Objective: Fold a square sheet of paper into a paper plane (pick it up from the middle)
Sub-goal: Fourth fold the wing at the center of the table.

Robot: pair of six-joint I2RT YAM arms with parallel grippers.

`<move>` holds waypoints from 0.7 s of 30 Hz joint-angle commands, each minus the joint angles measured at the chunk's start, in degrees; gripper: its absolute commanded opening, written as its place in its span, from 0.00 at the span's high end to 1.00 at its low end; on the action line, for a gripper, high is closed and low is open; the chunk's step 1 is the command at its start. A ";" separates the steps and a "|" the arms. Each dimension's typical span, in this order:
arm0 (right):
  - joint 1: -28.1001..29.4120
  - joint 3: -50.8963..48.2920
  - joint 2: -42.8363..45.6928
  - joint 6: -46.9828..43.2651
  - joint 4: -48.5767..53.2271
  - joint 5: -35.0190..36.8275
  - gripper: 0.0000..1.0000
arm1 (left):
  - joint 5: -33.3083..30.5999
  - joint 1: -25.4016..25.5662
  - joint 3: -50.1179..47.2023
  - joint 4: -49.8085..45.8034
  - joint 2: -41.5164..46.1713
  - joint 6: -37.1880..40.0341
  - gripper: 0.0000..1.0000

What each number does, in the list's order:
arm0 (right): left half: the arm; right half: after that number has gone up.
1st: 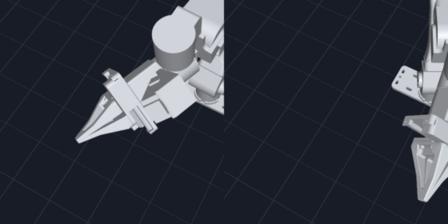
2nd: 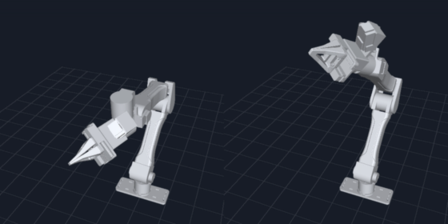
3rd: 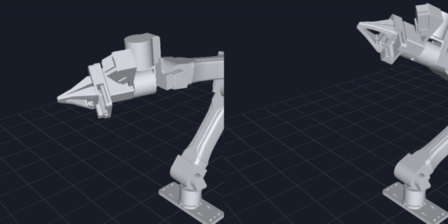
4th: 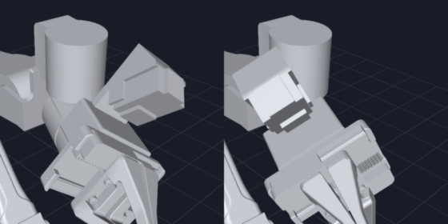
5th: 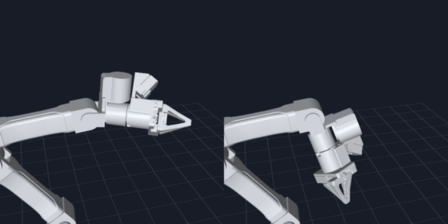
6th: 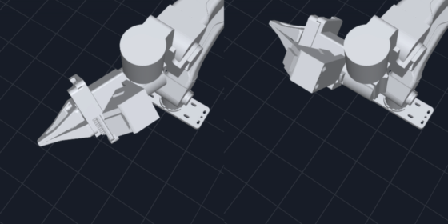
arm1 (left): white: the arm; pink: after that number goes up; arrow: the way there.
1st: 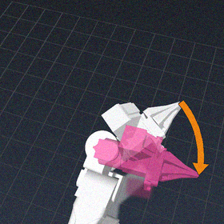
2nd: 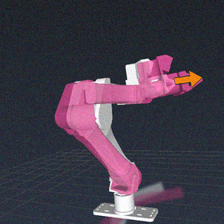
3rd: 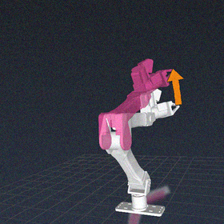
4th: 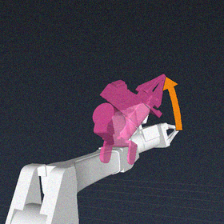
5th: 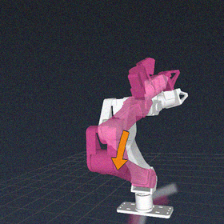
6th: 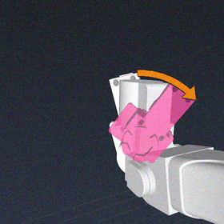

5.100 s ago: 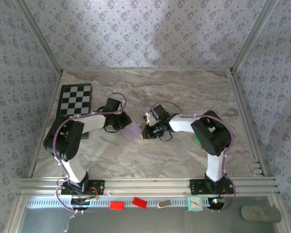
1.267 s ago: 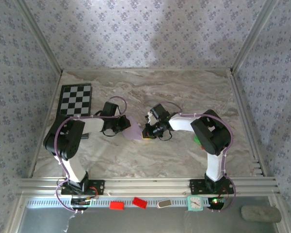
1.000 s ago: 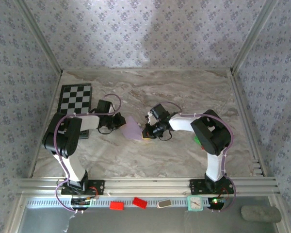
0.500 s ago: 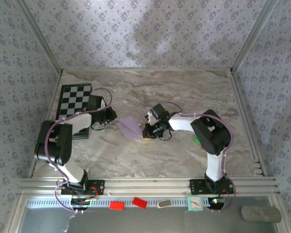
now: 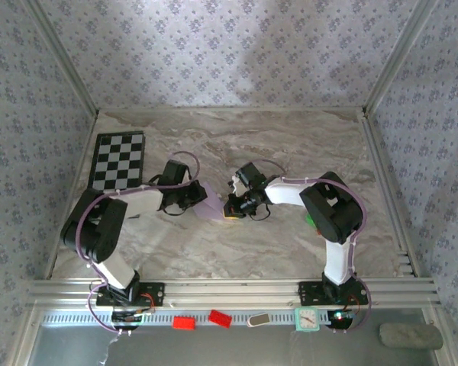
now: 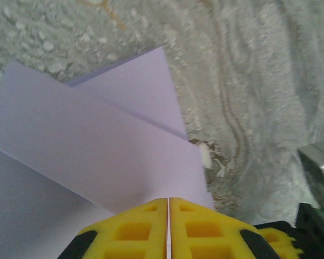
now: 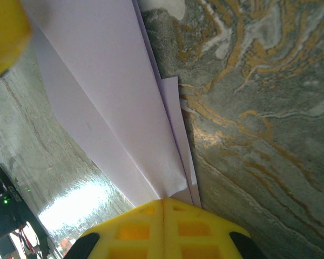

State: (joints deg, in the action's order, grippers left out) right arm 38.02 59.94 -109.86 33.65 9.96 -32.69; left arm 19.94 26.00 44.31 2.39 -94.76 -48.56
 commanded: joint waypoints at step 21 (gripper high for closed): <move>2.63 7.86 0.07 -5.48 1.77 1.13 0.99 | -5.45 0.16 3.53 -10.45 -6.84 -0.09 0.95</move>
State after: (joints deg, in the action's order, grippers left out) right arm 40.86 66.26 -107.46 28.91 11.33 -32.29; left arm 17.93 26.15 47.97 -2.52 -98.94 -48.97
